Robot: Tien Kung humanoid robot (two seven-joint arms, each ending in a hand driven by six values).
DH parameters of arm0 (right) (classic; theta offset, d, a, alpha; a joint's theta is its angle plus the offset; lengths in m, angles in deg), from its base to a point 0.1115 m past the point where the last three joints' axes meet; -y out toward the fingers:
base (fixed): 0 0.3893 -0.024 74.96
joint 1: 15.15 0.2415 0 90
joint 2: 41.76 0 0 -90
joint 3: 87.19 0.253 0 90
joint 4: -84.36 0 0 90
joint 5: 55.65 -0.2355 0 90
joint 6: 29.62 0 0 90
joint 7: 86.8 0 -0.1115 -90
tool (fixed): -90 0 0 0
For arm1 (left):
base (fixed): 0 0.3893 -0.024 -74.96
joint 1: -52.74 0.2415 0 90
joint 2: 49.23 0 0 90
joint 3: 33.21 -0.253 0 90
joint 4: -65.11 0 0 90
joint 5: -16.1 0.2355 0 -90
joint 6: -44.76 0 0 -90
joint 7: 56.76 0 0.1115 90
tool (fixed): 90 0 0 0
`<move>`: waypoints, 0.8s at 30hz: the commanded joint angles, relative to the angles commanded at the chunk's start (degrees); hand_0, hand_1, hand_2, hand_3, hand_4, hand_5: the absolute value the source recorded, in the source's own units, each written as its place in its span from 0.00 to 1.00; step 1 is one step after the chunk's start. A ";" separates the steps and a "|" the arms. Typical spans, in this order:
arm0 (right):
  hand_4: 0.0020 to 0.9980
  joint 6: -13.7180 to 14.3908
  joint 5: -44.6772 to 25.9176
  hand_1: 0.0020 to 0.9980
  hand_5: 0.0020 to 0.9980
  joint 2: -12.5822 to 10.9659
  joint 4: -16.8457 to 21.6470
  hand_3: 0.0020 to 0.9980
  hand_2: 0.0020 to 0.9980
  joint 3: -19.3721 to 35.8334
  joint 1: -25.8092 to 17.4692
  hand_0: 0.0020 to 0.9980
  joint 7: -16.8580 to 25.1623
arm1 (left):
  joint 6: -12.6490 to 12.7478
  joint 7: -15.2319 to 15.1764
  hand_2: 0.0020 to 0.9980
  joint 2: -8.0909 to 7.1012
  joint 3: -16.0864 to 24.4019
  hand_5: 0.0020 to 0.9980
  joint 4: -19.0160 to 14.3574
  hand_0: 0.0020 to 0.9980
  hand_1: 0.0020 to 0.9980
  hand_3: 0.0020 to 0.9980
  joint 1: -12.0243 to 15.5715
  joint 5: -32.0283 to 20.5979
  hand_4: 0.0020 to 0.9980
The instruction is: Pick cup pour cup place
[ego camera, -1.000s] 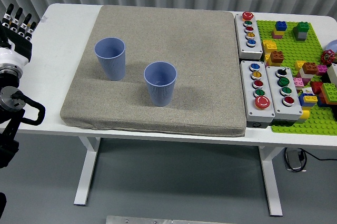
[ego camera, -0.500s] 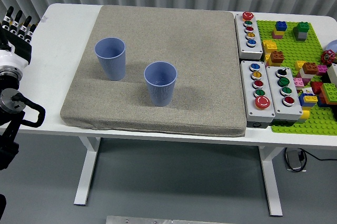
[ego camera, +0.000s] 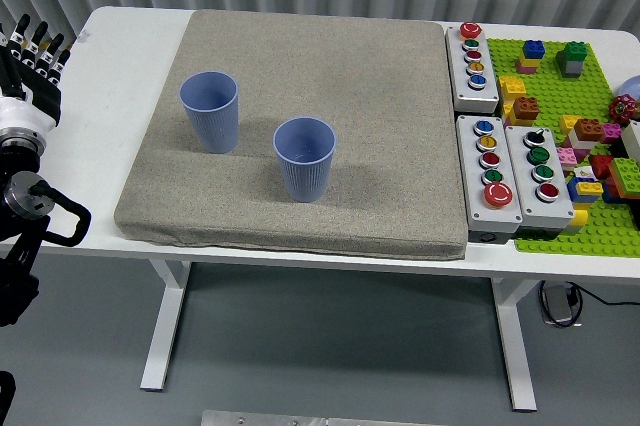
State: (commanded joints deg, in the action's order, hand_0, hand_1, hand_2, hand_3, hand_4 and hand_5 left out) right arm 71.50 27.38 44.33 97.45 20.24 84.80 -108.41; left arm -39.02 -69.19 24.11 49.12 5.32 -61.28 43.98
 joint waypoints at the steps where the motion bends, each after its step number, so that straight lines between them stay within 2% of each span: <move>1: 0.00 0.00 -0.04 0.67 0.32 -0.02 -0.01 0.61 0.61 -0.02 0.09 0.69 0.02 | -0.06 0.01 0.93 -0.05 0.03 1.00 0.00 0.92 0.89 0.95 -0.06 -0.15 0.88; 10: 0.00 -0.04 -0.17 0.67 0.32 -0.14 -0.13 0.61 0.61 -0.16 0.49 0.69 0.19 | 0.34 -0.02 0.93 -0.26 0.76 1.00 0.42 0.92 0.89 0.95 -0.35 3.07 0.88; 24: 0.00 -0.04 -0.20 0.66 0.32 -0.30 -0.26 0.61 0.61 -0.56 0.74 0.69 0.35 | 0.51 -0.13 0.92 -0.51 1.24 1.00 0.70 0.91 0.88 0.94 -0.03 3.37 0.88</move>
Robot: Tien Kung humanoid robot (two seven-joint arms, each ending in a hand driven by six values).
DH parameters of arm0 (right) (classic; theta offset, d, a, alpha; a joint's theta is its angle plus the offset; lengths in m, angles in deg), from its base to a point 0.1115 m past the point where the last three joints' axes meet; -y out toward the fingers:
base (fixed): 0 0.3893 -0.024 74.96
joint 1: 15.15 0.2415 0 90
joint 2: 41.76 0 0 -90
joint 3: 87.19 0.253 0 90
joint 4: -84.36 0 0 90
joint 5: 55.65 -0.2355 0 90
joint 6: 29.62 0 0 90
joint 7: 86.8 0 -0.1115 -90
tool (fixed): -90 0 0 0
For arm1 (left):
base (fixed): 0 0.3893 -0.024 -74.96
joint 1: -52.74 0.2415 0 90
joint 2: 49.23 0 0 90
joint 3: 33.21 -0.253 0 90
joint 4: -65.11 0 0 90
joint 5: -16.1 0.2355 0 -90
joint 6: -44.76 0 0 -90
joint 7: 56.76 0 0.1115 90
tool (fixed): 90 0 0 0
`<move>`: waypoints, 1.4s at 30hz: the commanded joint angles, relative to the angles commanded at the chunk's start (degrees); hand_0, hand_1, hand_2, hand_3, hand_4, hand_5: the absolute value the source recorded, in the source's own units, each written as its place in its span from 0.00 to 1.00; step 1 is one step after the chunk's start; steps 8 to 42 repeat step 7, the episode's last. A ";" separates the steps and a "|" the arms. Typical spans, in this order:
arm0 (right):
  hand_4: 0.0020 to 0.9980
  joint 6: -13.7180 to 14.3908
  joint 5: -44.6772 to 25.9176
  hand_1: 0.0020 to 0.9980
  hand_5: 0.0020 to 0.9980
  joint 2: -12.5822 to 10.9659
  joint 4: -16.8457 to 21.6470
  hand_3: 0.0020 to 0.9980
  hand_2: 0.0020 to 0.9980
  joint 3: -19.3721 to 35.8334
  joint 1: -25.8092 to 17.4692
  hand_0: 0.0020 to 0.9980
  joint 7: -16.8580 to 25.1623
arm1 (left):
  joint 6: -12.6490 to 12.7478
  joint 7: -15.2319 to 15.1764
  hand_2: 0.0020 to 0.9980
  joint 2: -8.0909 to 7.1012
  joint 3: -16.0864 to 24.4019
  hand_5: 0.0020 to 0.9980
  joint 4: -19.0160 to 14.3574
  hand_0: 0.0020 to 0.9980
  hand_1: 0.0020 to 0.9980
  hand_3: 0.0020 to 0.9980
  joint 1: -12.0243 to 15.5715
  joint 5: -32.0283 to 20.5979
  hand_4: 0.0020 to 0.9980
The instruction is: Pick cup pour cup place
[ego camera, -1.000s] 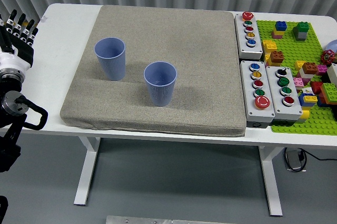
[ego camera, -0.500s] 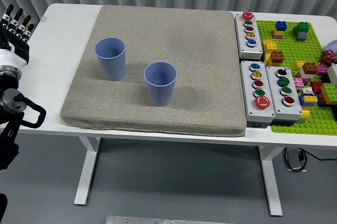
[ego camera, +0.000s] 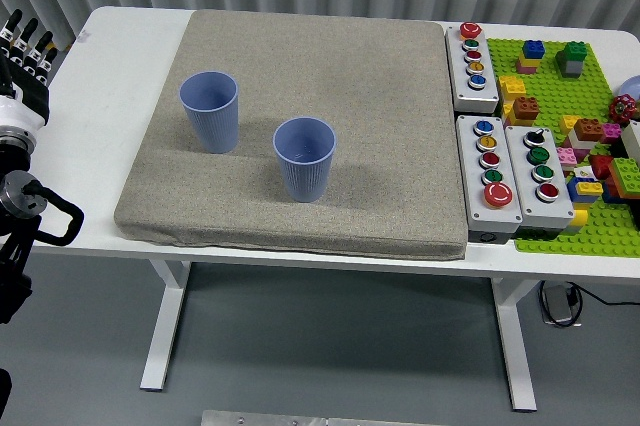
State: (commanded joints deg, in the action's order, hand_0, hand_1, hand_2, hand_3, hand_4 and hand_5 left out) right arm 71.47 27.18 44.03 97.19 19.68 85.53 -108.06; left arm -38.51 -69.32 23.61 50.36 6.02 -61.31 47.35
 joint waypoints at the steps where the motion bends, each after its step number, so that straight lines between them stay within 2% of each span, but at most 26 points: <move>1: 0.00 0.00 0.01 0.66 0.32 -0.01 0.00 0.61 0.61 0.01 0.02 0.69 0.00 | 0.08 -0.07 0.92 0.01 0.01 1.00 -0.04 0.91 0.88 0.93 -0.01 0.04 0.88; 7: 0.00 0.06 -0.03 0.66 0.32 -0.01 0.00 0.61 0.61 -0.02 0.14 0.69 0.04 | 0.64 -0.18 0.92 0.18 0.04 1.00 -0.38 0.91 0.88 0.93 0.04 1.42 0.88; 42: 0.00 0.06 -0.03 0.66 0.32 -0.01 0.00 0.61 0.61 -0.02 0.14 0.69 0.04 | 0.64 -0.18 0.92 0.18 0.04 1.00 -0.38 0.91 0.88 0.93 0.04 1.42 0.88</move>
